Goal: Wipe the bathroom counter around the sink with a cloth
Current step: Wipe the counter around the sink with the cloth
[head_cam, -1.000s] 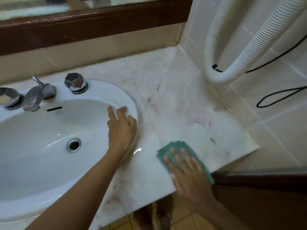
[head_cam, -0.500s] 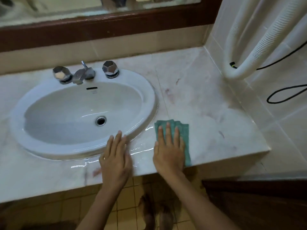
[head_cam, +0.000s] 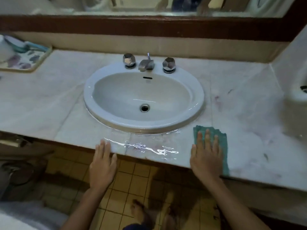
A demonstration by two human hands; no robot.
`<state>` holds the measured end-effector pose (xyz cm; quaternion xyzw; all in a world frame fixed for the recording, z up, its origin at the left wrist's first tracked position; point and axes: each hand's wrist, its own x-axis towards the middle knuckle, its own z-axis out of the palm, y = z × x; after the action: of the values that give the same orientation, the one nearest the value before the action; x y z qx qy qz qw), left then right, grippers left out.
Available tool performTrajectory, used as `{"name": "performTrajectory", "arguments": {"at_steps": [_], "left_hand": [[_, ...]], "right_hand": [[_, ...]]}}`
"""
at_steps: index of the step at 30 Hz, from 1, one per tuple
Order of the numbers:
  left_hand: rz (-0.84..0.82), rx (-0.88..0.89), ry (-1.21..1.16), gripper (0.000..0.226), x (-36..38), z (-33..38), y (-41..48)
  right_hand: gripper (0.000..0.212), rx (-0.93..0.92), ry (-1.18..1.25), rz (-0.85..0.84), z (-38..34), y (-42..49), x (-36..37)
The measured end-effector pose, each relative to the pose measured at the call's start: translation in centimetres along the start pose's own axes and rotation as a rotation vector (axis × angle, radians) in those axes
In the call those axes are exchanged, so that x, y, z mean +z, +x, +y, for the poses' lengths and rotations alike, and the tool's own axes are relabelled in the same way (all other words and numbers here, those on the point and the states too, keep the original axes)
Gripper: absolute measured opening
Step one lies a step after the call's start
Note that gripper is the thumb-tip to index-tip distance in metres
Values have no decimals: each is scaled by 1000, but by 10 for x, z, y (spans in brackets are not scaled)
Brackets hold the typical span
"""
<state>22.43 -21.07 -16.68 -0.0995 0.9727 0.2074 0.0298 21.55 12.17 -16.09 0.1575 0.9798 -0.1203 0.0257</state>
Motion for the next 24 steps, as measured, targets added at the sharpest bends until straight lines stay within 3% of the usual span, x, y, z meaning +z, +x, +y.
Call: {"name": "performTrajectory", "arguments": {"at_steps": [3,10,16,19,24], "left_hand": [[-36,4,-34,58,-3,-1,3],[-3,47,-219,57,-12,-12,1],[146,50,-399,38,-35,-45,10],[272,-40,-365,33,-55,-82,23],[336,-214,-333,38,-84,-149,62]], "right_hand": [[66,19,48,-40,-66,-11,13],[69,-297,60,-98,-186,-69,45],[55,-689,-70,-105,-141,-52,46],[58,-605,-108,-104,-146,-50,46],[69,-437,-110,-87,-233,-61,67]]}}
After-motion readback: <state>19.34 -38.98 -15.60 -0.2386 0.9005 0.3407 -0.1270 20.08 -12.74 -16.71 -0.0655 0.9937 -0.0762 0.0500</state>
